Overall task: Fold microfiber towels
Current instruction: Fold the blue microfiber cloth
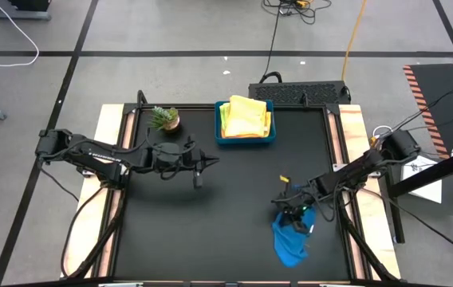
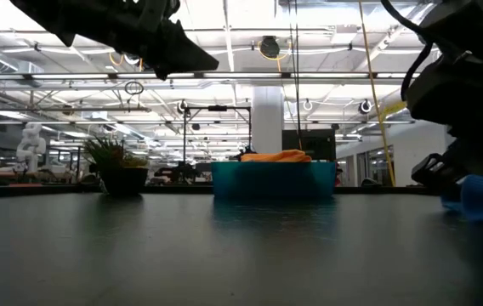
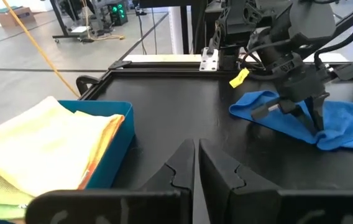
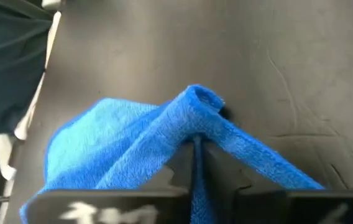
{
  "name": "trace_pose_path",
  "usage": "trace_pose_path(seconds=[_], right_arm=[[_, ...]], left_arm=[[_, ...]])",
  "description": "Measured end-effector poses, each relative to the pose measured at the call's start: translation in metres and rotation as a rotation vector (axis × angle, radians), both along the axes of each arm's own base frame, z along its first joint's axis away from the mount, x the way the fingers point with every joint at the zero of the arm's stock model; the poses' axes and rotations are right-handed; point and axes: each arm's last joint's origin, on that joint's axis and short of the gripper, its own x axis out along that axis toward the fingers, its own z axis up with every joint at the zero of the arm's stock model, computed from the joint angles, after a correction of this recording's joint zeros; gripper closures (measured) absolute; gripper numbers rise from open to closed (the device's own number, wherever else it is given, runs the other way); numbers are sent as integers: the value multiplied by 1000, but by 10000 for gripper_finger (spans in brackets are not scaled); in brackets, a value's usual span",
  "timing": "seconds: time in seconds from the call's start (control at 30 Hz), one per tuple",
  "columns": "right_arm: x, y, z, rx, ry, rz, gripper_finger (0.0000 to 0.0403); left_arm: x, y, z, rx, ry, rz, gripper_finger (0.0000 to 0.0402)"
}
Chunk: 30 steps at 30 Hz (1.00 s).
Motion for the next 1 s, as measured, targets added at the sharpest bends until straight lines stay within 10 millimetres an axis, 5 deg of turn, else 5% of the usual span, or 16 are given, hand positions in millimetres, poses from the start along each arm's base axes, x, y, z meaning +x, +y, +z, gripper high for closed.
trace_pose_path(seconds=[0.33,0.73,1.0], right_arm=[[5,-17,19,-71,-167,-46,399],[12,-40,57,-470,-579,-122,402],[16,-45,66,-764,-709,-110,402]], left_arm=[[5,-1,-11,-40,41,-28,376],[35,-8,-44,-174,-24,-216,373],[54,-8,-65,-243,-76,-221,296]])
